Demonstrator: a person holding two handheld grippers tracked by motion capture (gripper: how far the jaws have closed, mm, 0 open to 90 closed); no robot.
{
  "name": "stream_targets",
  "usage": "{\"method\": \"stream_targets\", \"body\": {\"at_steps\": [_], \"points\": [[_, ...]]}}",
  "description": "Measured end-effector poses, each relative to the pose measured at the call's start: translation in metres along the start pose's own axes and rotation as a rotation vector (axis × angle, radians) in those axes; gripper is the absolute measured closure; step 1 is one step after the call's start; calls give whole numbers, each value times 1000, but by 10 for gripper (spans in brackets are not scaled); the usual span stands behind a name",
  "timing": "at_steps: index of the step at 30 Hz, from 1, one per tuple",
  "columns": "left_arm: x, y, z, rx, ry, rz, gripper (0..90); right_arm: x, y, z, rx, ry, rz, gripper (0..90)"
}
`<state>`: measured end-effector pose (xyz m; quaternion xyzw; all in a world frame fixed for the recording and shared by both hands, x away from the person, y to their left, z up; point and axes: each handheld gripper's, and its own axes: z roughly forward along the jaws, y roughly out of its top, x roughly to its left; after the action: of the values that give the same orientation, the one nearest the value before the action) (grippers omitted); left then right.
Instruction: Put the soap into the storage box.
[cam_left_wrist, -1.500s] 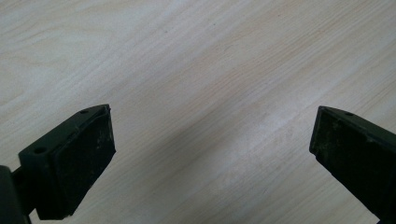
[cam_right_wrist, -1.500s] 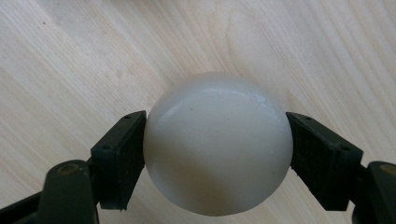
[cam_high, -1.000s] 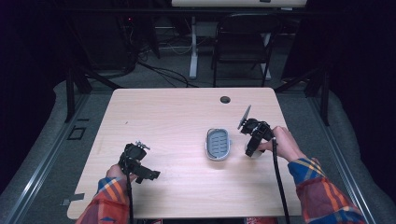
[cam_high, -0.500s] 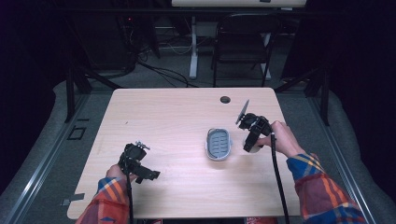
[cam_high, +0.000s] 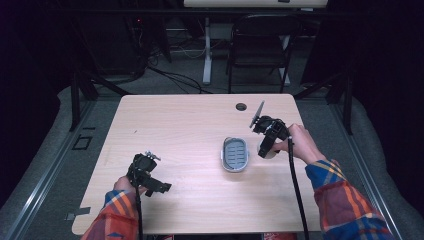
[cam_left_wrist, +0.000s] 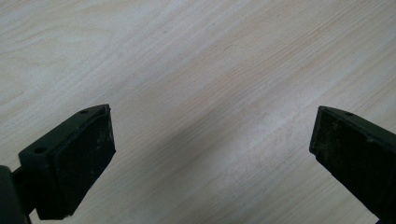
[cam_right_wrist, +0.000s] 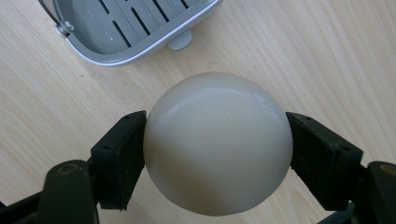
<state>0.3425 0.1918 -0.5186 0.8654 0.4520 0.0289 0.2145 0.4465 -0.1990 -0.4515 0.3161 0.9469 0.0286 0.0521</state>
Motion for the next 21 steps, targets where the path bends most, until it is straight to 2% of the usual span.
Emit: {"method": "stream_targets", "body": {"at_steps": [21], "points": [[0, 0, 0, 0, -2, 1, 1, 12, 30, -10, -24, 7, -41, 235]]}}
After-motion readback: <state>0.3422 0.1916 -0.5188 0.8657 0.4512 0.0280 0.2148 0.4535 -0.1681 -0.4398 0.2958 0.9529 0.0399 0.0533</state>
